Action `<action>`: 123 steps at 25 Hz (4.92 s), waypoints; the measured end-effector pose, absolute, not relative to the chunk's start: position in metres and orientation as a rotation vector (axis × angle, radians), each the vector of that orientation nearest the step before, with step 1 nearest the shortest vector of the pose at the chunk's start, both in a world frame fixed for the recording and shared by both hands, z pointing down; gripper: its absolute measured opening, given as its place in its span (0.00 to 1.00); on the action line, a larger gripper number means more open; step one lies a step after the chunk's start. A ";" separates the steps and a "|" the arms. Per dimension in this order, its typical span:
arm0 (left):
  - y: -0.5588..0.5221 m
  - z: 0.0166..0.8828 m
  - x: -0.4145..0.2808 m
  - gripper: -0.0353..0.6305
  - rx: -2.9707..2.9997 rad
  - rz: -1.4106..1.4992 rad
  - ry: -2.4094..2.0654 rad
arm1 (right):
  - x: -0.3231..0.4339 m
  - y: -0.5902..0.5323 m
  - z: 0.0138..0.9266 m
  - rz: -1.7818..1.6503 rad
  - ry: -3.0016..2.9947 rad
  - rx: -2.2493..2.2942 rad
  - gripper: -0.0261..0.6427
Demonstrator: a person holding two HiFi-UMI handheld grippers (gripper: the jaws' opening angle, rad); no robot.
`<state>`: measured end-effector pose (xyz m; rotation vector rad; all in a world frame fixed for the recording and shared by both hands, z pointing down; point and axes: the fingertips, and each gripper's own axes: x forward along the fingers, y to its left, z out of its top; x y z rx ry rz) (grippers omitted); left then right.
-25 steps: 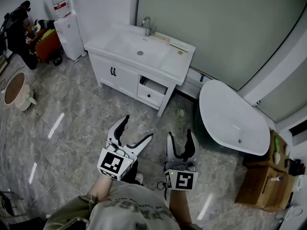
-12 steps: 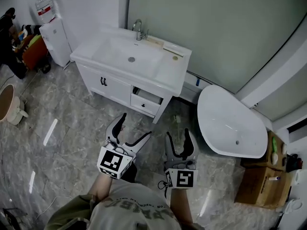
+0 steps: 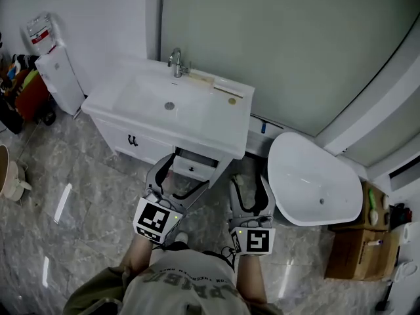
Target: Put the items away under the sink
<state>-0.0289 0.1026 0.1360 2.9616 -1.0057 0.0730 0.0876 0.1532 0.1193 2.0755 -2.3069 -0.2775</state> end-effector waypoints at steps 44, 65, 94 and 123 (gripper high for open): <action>-0.188 0.250 0.196 0.68 2.700 0.419 -1.121 | 0.346 -0.217 0.237 -0.010 -2.381 1.692 0.42; -0.313 0.315 0.221 0.68 2.702 0.534 -0.752 | 0.330 -0.417 0.374 0.149 -2.086 1.265 0.42; -0.366 0.363 0.214 0.68 2.605 0.605 -0.633 | 0.345 -0.483 0.540 0.388 -1.769 0.672 0.40; -0.357 0.369 0.192 0.68 2.585 0.649 -0.718 | 0.351 -0.477 0.542 0.497 -1.755 0.655 0.24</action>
